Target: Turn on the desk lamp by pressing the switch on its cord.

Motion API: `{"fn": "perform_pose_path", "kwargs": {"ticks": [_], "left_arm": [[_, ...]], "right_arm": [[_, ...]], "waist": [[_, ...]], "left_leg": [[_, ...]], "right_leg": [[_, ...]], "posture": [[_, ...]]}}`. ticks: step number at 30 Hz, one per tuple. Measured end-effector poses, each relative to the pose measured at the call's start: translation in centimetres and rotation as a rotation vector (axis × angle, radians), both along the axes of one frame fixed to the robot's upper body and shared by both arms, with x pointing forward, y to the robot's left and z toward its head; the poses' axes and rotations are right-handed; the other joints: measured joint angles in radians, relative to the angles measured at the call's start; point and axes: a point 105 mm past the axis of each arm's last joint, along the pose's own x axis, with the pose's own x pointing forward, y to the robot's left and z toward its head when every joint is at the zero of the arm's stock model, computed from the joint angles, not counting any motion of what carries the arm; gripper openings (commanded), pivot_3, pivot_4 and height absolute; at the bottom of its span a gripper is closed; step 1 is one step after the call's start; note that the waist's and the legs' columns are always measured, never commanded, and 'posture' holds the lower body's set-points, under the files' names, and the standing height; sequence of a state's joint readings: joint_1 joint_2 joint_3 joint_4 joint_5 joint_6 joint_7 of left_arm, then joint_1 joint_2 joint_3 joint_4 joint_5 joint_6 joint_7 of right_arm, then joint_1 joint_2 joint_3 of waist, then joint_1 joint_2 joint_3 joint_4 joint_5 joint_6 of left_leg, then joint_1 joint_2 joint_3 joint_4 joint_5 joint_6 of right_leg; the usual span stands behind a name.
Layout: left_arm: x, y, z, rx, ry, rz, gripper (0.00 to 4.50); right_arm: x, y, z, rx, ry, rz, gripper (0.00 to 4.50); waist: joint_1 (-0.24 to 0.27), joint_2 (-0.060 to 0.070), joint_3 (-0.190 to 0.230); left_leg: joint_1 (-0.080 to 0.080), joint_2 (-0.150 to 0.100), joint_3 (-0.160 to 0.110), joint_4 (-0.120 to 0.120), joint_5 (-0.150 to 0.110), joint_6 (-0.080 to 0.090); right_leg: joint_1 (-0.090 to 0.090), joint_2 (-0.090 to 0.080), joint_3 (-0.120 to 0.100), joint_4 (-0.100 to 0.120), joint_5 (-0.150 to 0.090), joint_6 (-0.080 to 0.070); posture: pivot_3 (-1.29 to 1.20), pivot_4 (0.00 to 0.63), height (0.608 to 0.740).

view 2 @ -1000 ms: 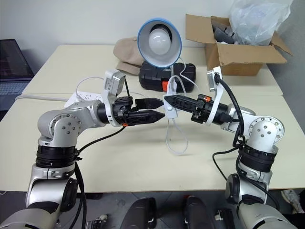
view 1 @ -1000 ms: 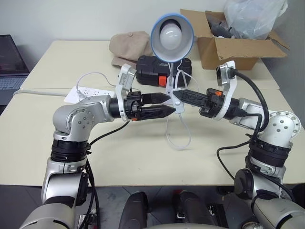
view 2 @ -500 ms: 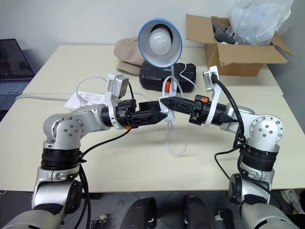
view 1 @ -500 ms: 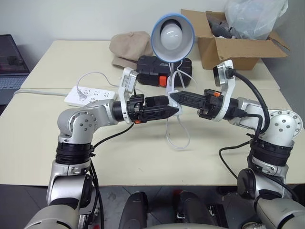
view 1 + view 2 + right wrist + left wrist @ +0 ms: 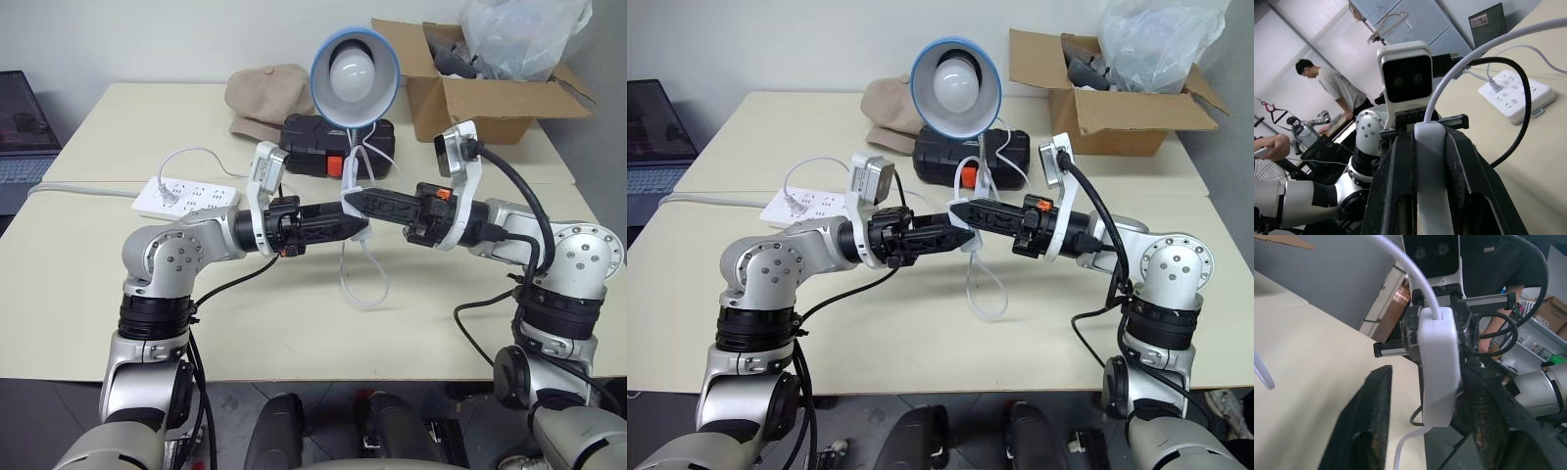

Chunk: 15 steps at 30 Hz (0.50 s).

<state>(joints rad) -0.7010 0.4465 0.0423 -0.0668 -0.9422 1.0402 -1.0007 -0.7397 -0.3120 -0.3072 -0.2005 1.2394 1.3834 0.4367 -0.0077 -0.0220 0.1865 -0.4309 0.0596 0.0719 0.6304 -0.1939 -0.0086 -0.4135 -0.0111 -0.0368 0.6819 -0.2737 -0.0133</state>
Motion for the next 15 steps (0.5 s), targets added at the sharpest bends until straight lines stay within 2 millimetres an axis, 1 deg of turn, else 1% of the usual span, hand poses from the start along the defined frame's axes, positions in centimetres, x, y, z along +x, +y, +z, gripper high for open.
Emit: {"fn": "perform_pose_path", "kwargs": {"ticks": [1,4,6,15], "left_arm": [[-0.03,-0.01,0.01,-0.001,0.0,-0.003,1.28],[-0.14,-0.02,0.04,-0.004,-0.002,-0.013,0.92],[-0.19,-0.07,0.02,-0.004,-0.002,-0.017,0.55],[-0.24,-0.05,0.12,-0.01,-0.008,-0.022,0.51]], "right_arm": [[0.03,0.0,-0.01,-0.002,0.0,-0.003,0.41],[0.03,0.05,0.01,-0.003,0.0,-0.003,0.41],[-0.03,0.1,0.17,0.007,-0.001,0.003,0.41],[-0.05,0.1,0.26,0.017,0.013,0.01,0.41]], "waist": [[0.0,0.0,0.0],[0.0,0.0,0.0],[0.0,0.0,0.0],[0.0,0.0,0.0]], "left_leg": [[0.0,0.0,0.0,0.0,0.0,0.0],[0.0,0.0,0.0,0.0,0.0,0.0],[0.0,0.0,0.0,0.0,0.0,0.0],[0.0,0.0,0.0,0.0,0.0,0.0]], "right_leg": [[0.0,0.0,0.0,0.0,0.0,0.0],[0.0,0.0,0.0,0.0,0.0,0.0],[0.0,0.0,0.0,0.0,0.0,0.0],[0.0,0.0,0.0,0.0,0.0,0.0]], "posture": [[0.0,0.15,0.74],[0.0,0.15,0.74],[0.0,0.15,0.74],[0.0,0.15,0.74]]}}
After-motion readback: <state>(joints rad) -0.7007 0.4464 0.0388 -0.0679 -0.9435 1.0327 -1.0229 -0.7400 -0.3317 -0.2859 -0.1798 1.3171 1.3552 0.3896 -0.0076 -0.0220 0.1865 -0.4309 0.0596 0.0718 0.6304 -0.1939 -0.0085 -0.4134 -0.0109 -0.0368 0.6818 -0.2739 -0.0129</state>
